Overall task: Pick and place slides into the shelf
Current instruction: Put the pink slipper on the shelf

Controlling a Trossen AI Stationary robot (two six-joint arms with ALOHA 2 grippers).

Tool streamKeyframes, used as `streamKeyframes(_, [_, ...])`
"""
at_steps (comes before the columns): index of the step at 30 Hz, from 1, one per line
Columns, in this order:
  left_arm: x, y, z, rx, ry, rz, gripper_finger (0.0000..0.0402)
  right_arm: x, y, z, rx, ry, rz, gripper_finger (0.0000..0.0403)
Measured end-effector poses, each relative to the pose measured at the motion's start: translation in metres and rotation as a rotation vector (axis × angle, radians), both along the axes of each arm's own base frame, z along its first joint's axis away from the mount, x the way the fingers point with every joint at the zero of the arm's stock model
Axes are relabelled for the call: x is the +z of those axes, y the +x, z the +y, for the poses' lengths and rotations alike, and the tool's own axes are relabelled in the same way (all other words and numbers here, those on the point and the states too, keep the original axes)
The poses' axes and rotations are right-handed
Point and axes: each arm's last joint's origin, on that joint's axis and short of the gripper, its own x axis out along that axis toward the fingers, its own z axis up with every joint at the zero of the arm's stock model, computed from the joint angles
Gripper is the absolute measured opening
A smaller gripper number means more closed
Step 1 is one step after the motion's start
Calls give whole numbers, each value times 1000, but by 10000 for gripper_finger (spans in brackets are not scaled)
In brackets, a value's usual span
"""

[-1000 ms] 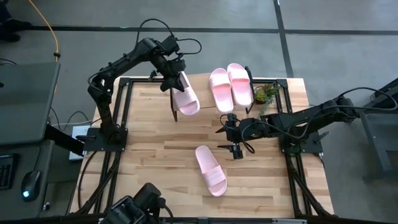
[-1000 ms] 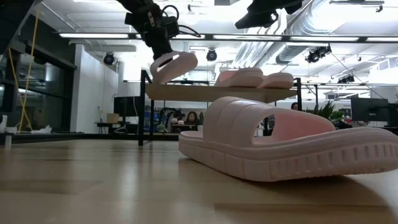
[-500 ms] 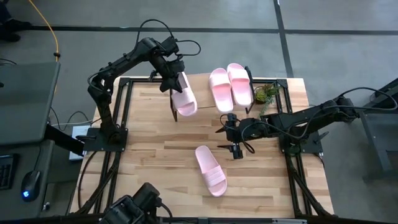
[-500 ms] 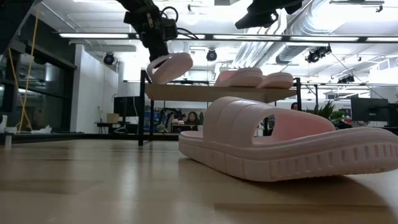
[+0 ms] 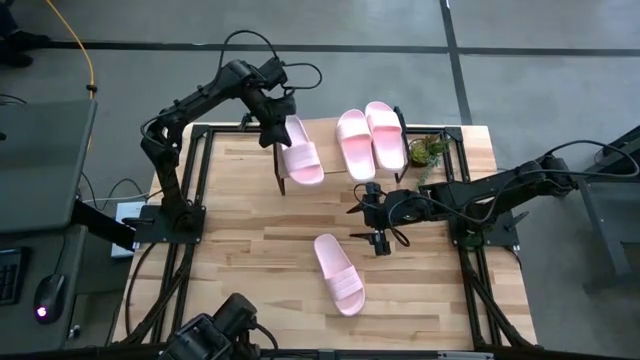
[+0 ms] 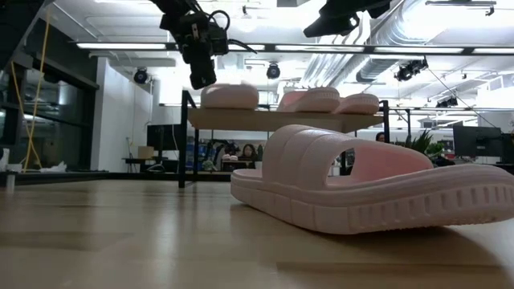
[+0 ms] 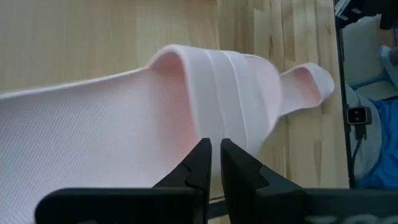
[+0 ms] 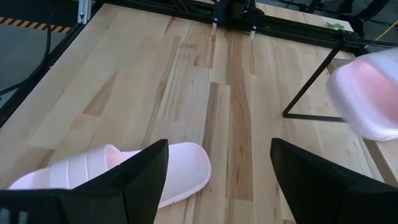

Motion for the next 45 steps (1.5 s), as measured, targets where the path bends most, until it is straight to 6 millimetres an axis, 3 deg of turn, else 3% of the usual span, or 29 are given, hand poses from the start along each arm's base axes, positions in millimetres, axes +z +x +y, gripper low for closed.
streamKeyframes(12, [7, 3, 2, 51, 3, -24, 24, 0, 0, -3, -76, -62, -11, 273])
streamKeyframes(16, [27, 2, 1, 67, 5, -75, 24, 1, 1, -8, -105, -58, -14, 273])
streamKeyframes(20, [61, 5, -10, 45, 27, -163, 24, 1, 3, -19, -172, -38, -15, 273])
streamKeyframes(26, [126, 9, -51, -46, 139, -302, 24, 1, 4, -32, -232, -14, -16, 273])
streamKeyframes(33, [172, -3, -115, -118, 383, -451, 24, 2, 6, -45, -230, 45, -27, 273])
streamKeyframes(39, [195, -22, -152, -80, 503, -466, 24, 4, 7, -52, -233, 65, -48, 273])
streamKeyframes(45, [197, -23, -177, -101, 483, -453, 24, 5, 8, -61, -213, 76, -64, 273])
